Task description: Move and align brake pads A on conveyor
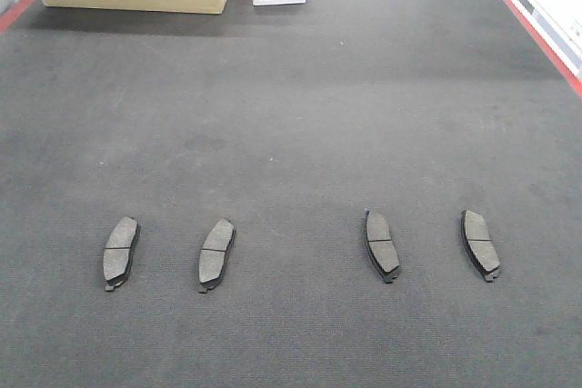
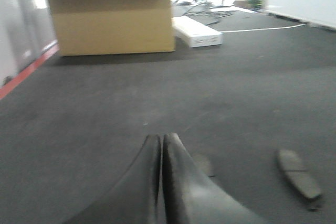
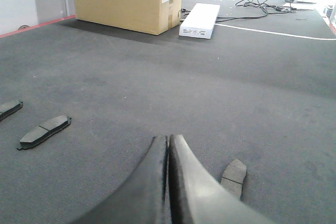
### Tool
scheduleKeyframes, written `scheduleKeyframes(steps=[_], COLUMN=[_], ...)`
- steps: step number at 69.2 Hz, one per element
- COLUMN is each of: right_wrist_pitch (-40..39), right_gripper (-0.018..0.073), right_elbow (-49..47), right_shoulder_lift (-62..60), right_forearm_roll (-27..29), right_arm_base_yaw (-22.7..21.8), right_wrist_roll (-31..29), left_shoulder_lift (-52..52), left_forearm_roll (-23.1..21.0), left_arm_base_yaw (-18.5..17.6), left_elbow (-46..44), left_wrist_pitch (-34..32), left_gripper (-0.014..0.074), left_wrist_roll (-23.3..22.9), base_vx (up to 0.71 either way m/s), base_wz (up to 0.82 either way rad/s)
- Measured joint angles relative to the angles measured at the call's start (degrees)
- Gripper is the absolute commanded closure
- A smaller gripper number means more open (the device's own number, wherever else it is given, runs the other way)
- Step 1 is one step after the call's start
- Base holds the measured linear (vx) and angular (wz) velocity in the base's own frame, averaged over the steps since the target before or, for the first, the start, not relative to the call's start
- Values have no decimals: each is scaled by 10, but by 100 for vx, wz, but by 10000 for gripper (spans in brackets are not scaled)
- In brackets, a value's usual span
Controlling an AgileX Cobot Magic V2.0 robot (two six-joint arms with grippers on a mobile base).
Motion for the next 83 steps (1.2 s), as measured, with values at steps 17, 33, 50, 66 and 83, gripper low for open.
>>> scheduleKeyframes(steps=[17,33,50,66,83], right_wrist_pitch=[0,0,-2,-2,-3], right_gripper=[569,569,569,569,569], right_elbow=[0,0,0,0,0], right_shoulder_lift=[0,0,0,0,0], right_forearm_roll=[0,0,0,0,0], right_arm_base_yaw=[0,0,0,0,0], right_wrist_roll=[0,0,0,0,0], left_shoulder_lift=[1,1,1,1,1], left_forearm_roll=[-25,-96,-112,-112,-113], left_arm_base_yaw=[49,49,48,46,46], left_elbow=[36,36,36,36,36], left_wrist_pitch=[-46,-39,-38,-38,-38], left_gripper=[603,603,603,603,603], left_wrist_roll=[1,51,69,71,71], base_vx=[0,0,0,0,0], base_wz=[0,0,0,0,0])
